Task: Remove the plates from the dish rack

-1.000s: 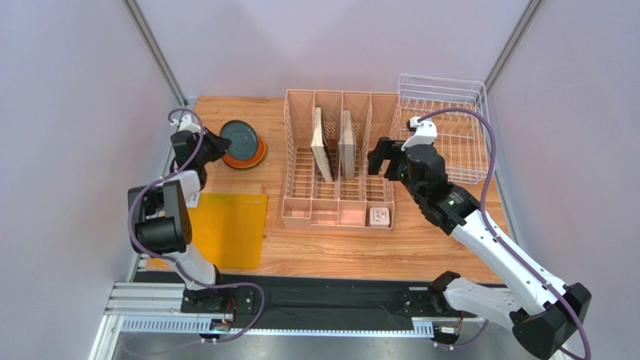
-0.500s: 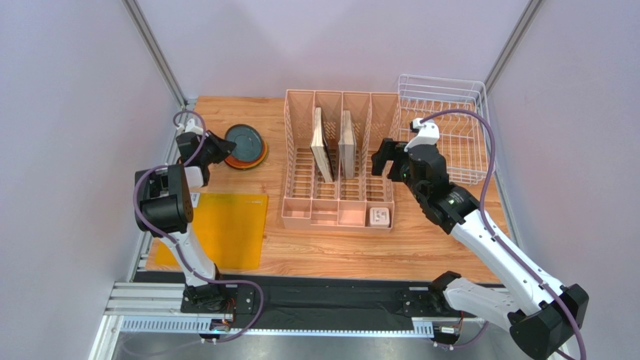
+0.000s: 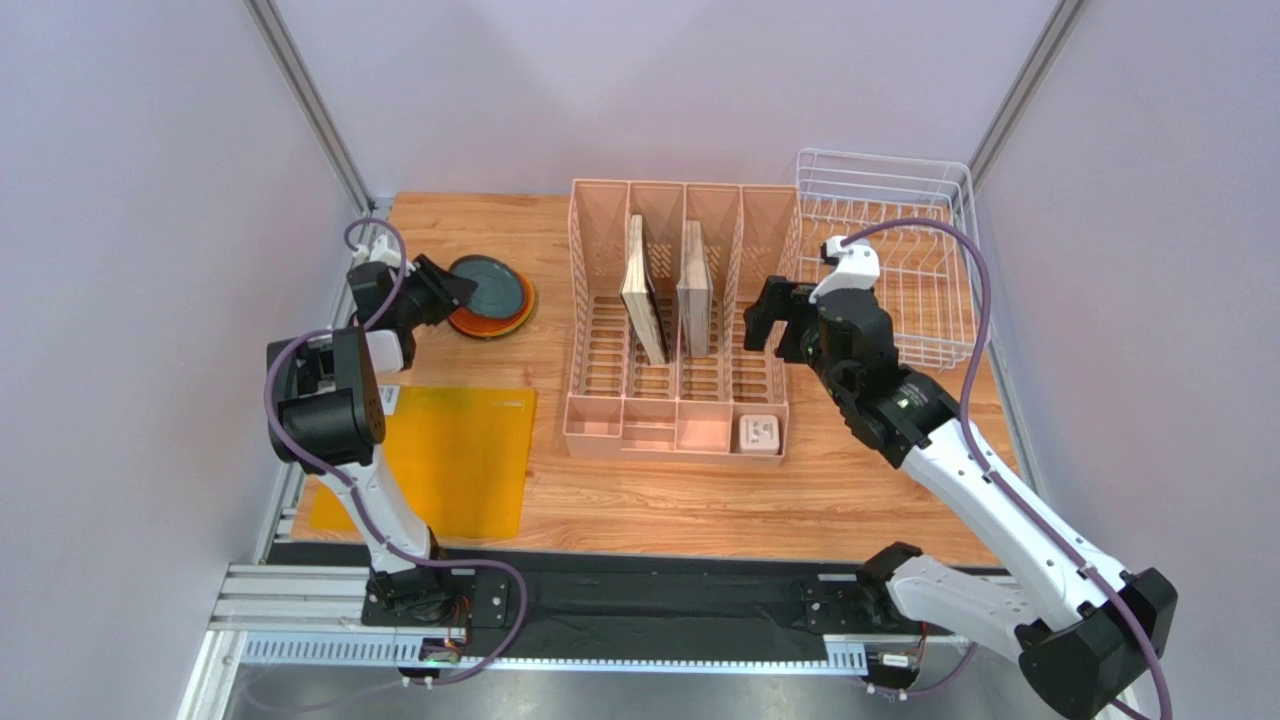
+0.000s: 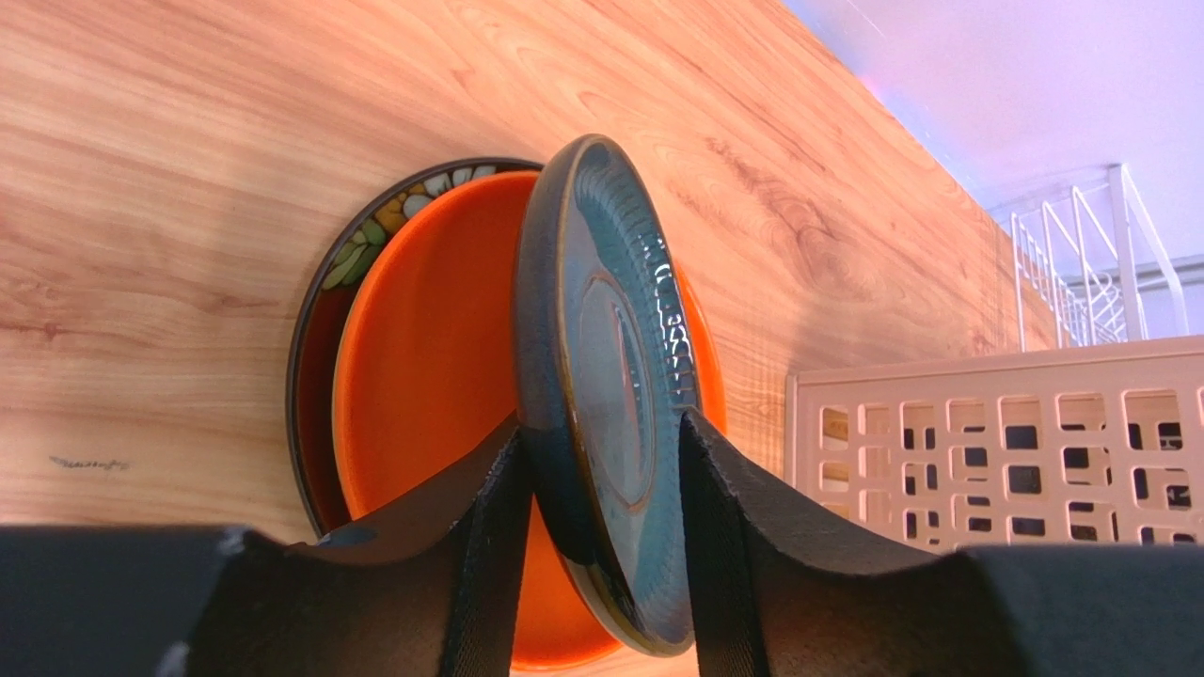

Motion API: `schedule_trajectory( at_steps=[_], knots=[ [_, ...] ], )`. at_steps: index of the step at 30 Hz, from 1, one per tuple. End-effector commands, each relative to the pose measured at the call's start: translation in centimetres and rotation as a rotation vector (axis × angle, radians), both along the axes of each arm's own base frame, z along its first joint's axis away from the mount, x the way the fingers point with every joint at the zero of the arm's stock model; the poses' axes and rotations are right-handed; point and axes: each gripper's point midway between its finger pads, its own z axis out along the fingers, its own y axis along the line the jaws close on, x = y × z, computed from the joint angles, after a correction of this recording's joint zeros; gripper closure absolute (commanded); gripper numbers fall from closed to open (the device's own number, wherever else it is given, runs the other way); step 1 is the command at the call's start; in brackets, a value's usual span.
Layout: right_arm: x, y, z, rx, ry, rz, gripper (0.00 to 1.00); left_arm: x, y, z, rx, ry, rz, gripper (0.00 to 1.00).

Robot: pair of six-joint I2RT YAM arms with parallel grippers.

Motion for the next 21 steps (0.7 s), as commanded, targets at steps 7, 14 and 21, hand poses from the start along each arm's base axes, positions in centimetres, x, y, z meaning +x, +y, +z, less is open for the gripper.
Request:
schedule_trajectory(
  at_steps=[7, 14, 21],
  knots=[
    [0.1, -1.6, 3.0, -0.004, -0.077, -0.061, 0.08, -0.2, 1.0, 1.9, 0.061, -0.003, -0.022, 0.21],
    [0.4, -2.8, 4.4, -0.023, -0.108, -0.123, 0.07, -2.1, 1.8, 3.8, 0.139, 0.020, 0.023, 0.19],
    [0.6, -4.7, 5.8, -0.091, -0.150, -0.195, 0.04, -4.1, 3.5, 7.4, 0.280, -0.005, 0.093, 0.11]
  ],
)
